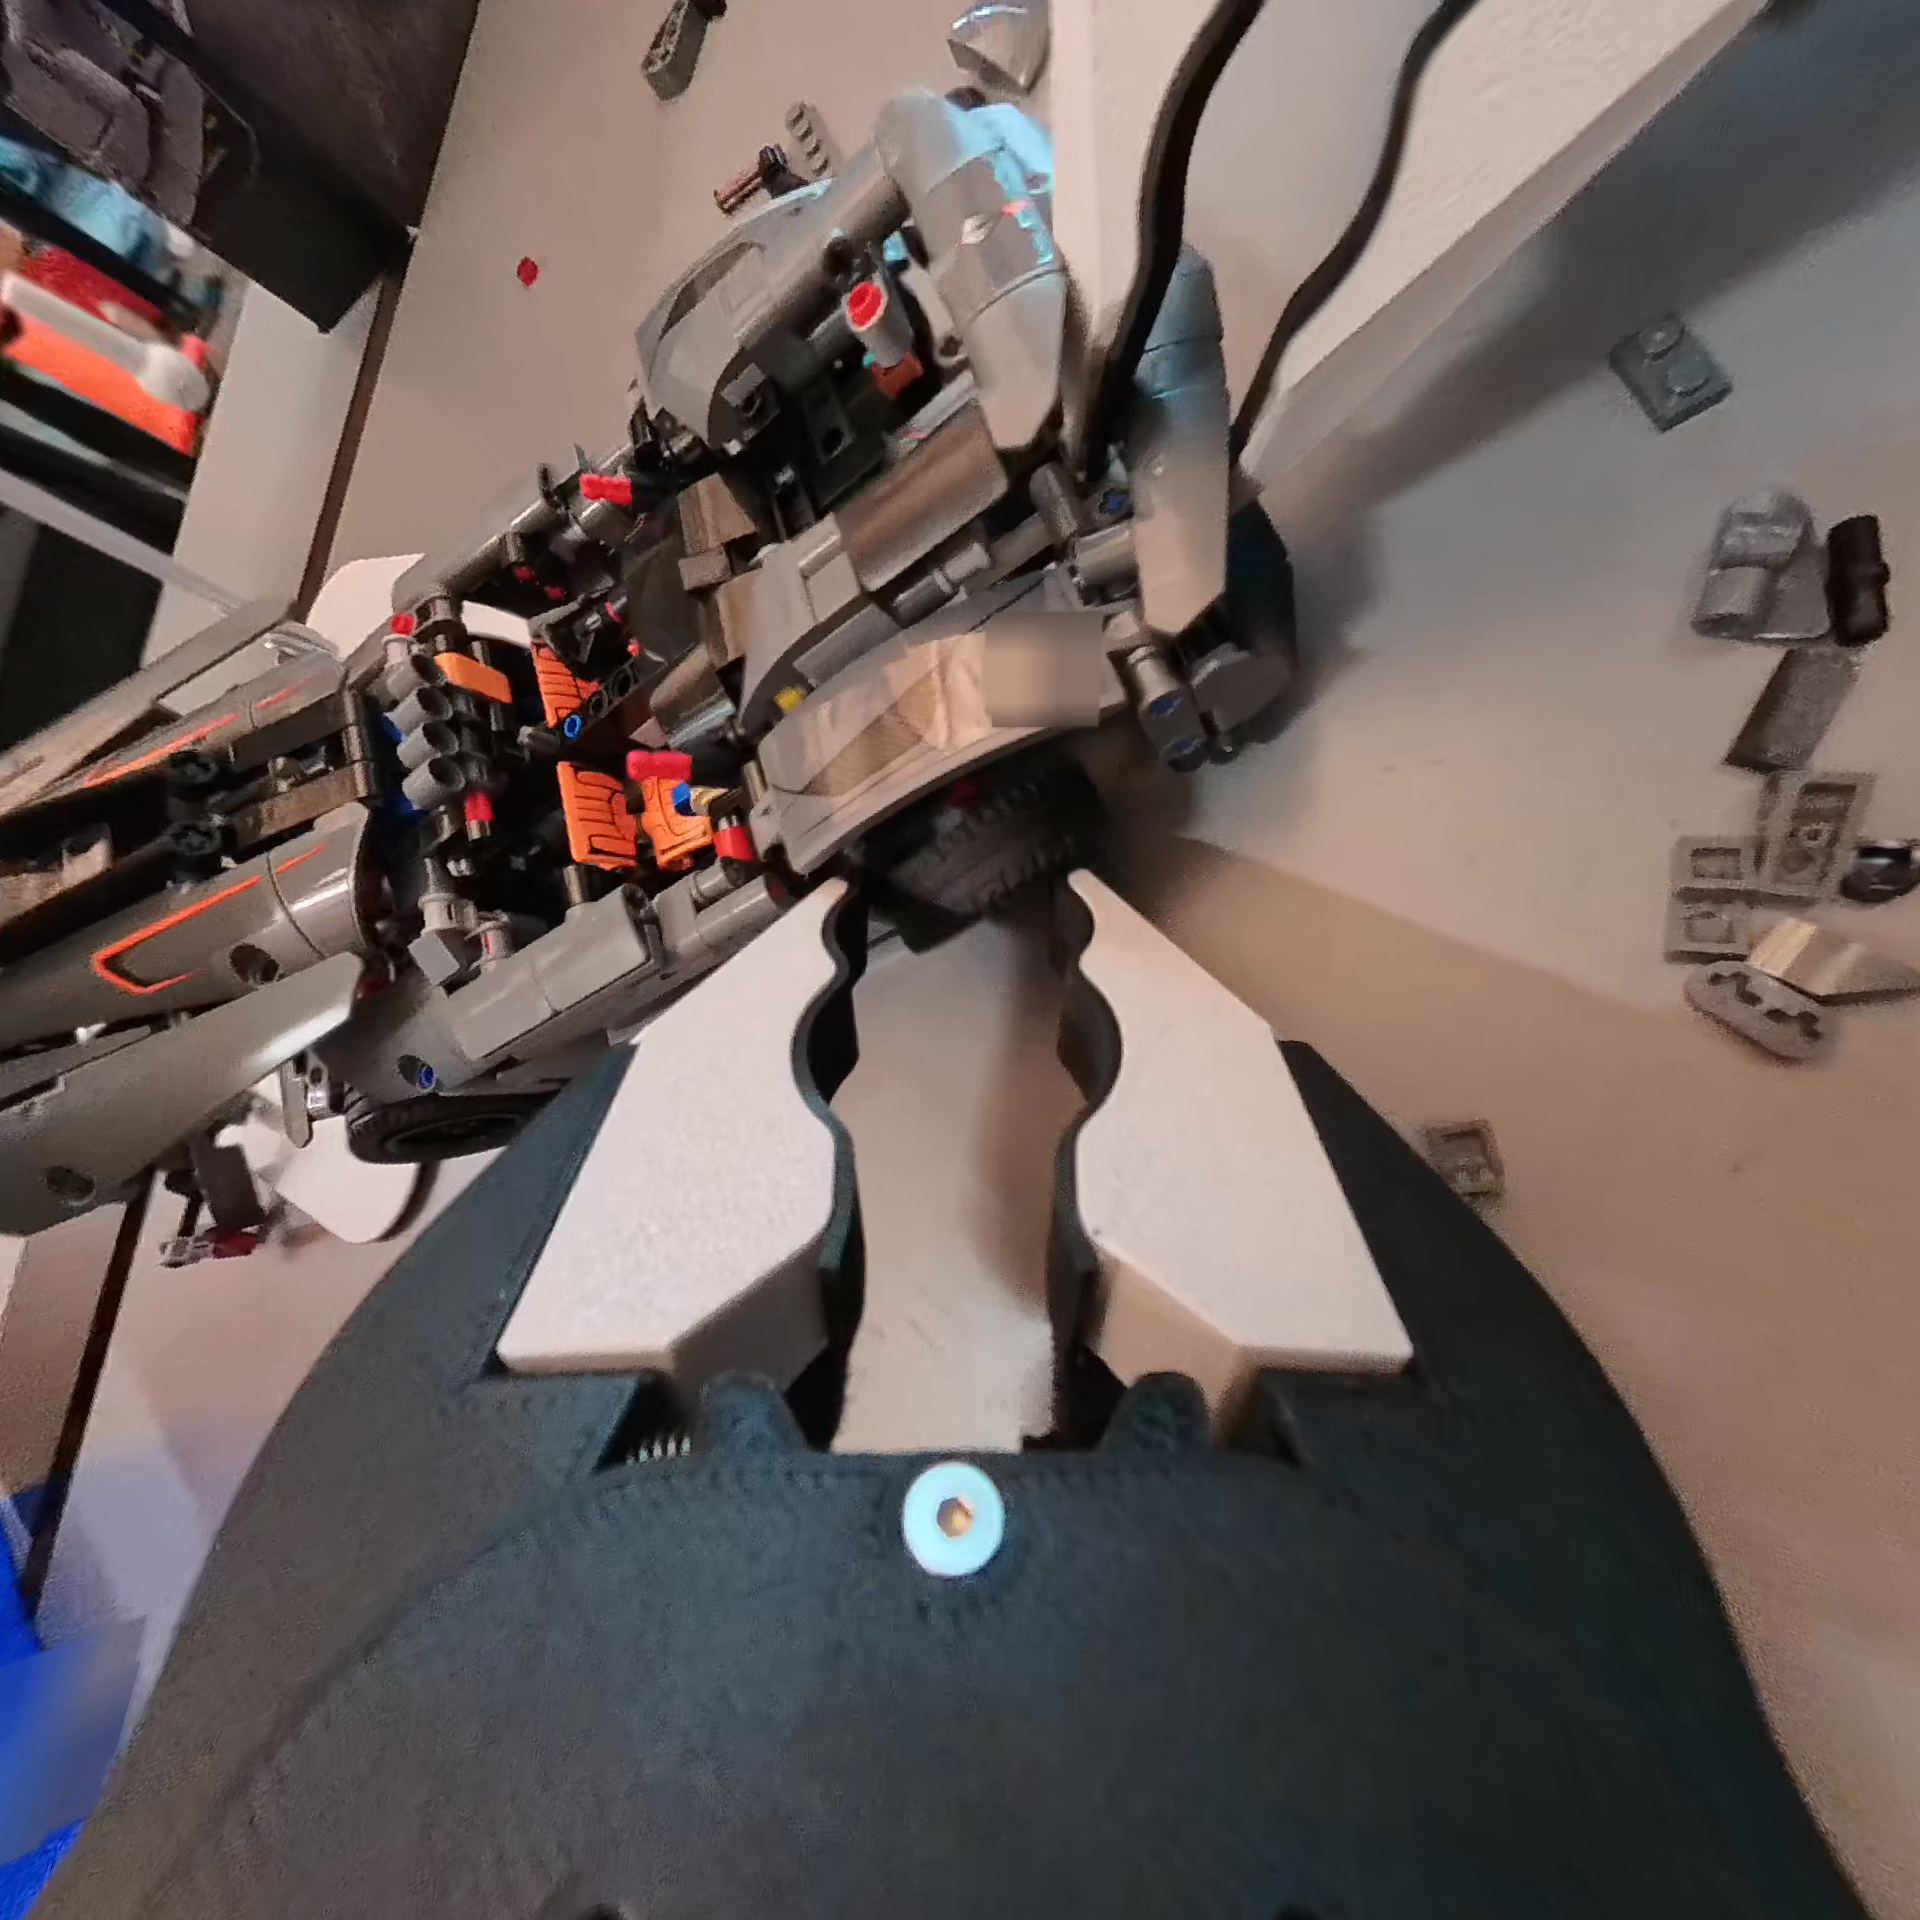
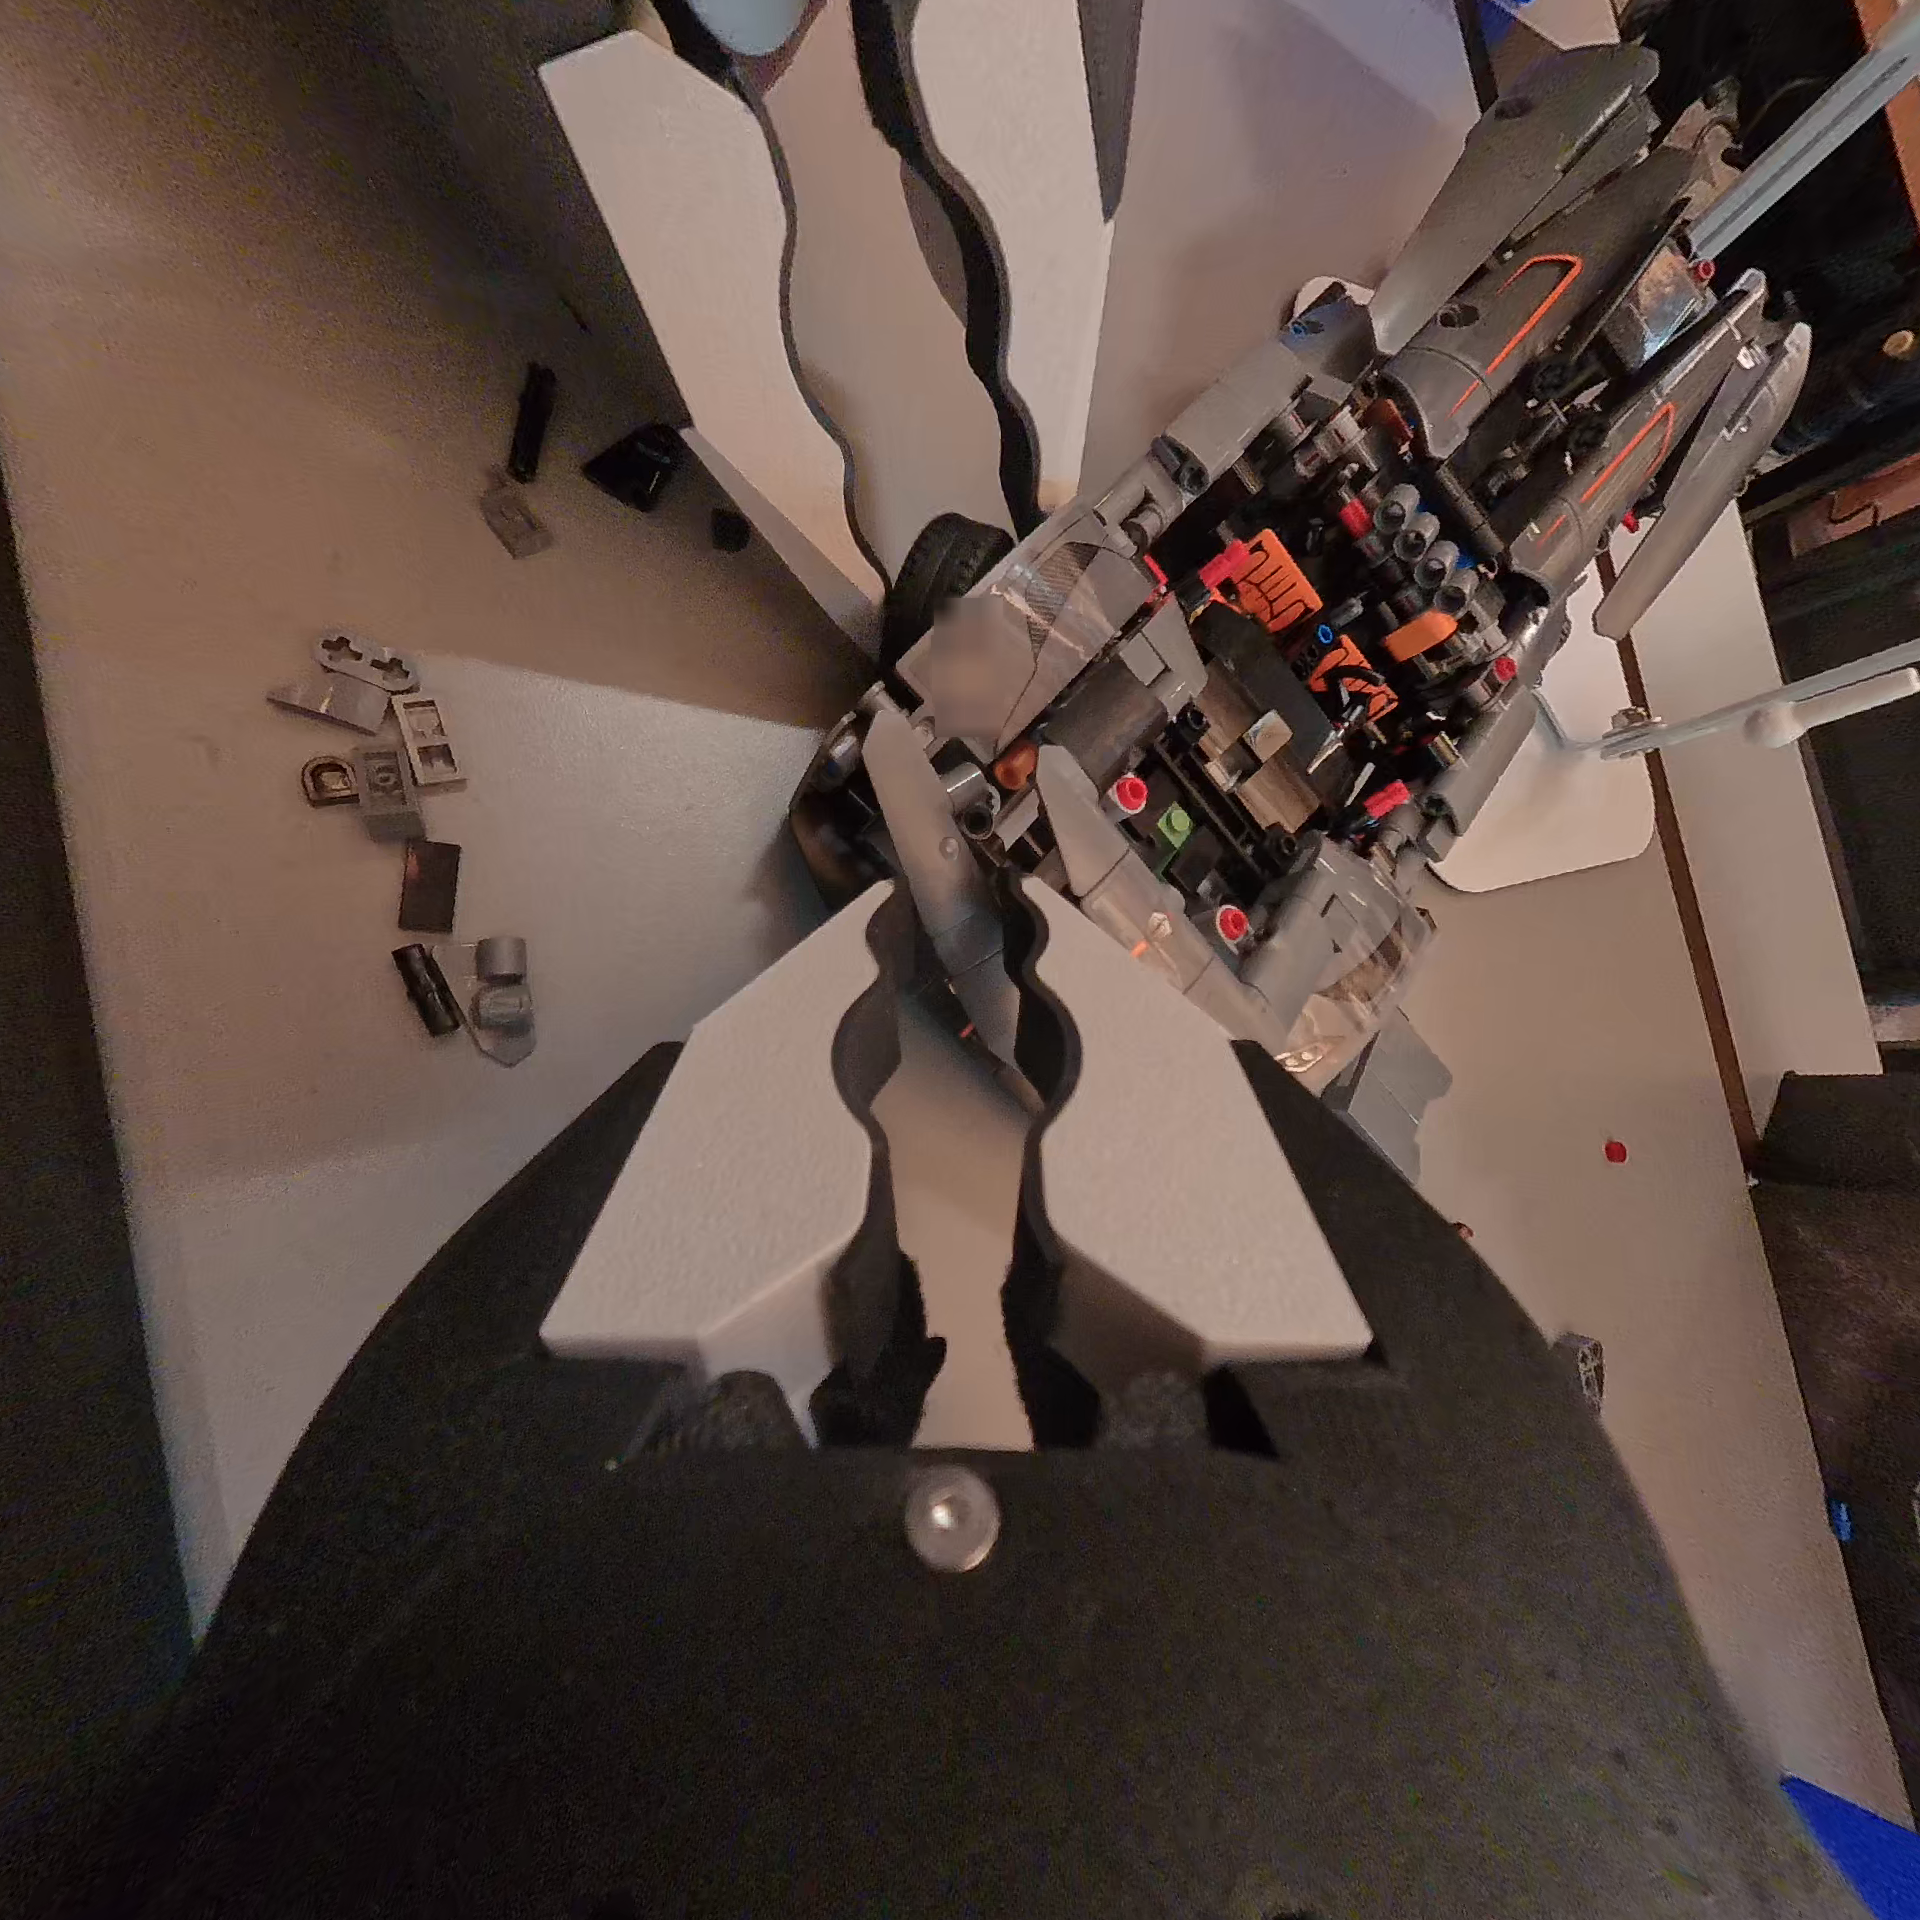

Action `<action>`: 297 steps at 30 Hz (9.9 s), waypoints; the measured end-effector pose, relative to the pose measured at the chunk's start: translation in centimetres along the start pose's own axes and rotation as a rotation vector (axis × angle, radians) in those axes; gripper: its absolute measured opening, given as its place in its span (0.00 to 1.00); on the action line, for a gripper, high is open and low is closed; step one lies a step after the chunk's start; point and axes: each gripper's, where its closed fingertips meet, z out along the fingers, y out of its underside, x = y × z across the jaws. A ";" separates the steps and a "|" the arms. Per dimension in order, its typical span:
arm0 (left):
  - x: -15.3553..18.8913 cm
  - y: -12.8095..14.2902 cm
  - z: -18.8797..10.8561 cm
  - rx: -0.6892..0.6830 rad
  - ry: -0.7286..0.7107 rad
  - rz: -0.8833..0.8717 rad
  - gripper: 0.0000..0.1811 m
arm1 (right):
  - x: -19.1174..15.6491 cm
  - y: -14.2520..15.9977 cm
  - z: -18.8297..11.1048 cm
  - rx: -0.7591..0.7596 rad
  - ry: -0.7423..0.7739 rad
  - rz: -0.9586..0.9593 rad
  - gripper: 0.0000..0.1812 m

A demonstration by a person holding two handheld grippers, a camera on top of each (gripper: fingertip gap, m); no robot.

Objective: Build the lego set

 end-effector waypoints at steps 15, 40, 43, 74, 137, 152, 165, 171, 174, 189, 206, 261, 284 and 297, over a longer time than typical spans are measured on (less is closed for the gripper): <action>0.6 1.3 -1.1 0.035 0.062 0.147 0.15 | 0.0 0.1 0.1 0.005 -0.005 0.001 0.08; -0.5 0.0 -0.4 0.044 -0.076 0.557 0.12 | 0.1 0.0 0.1 0.024 -0.015 0.010 0.08; -0.5 0.0 -0.3 0.043 -0.094 0.559 0.12 | 0.1 0.0 0.1 0.025 -0.015 0.011 0.08; -1.0 -0.3 -0.9 0.053 -0.147 0.584 0.11 | 0.2 -0.1 0.2 0.032 -0.013 0.013 0.08; 0.0 -0.8 -0.8 0.120 -0.081 0.443 0.03 | 0.2 0.2 0.5 0.016 -0.007 0.014 0.08; 0.1 -1.0 -0.6 0.168 -0.038 0.366 0.04 | 0.4 0.4 0.6 0.012 -0.001 0.020 0.08; 0.3 -0.4 -0.6 0.162 -0.012 0.379 0.09 | 0.3 0.3 0.6 0.019 -0.005 0.022 0.08; 0.4 -0.7 -0.6 0.165 -0.034 0.399 0.09 | 0.5 0.4 0.6 0.015 0.000 0.022 0.08; 0.4 -1.1 -0.7 0.181 -0.054 0.410 0.05 | 0.5 0.4 0.6 0.014 0.000 0.025 0.07; -0.1 -0.7 -0.4 0.181 -0.097 0.461 0.06 | 0.8 0.4 0.6 0.018 0.006 0.031 0.08; 0.7 -1.3 -0.3 0.212 -0.057 0.475 0.10 | 0.9 0.5 0.7 0.013 0.010 0.030 0.07; -0.9 -1.5 1.0 0.167 -0.046 0.314 0.07 | 2.6 1.0 0.4 0.018 0.027 0.068 0.07; -0.6 -1.6 0.8 0.222 0.003 0.365 0.07 | 2.5 1.0 0.6 0.021 0.018 0.070 0.07; -0.6 -1.4 0.9 0.224 0.010 0.417 0.10 | 2.6 0.9 0.5 0.024 0.022 0.067 0.07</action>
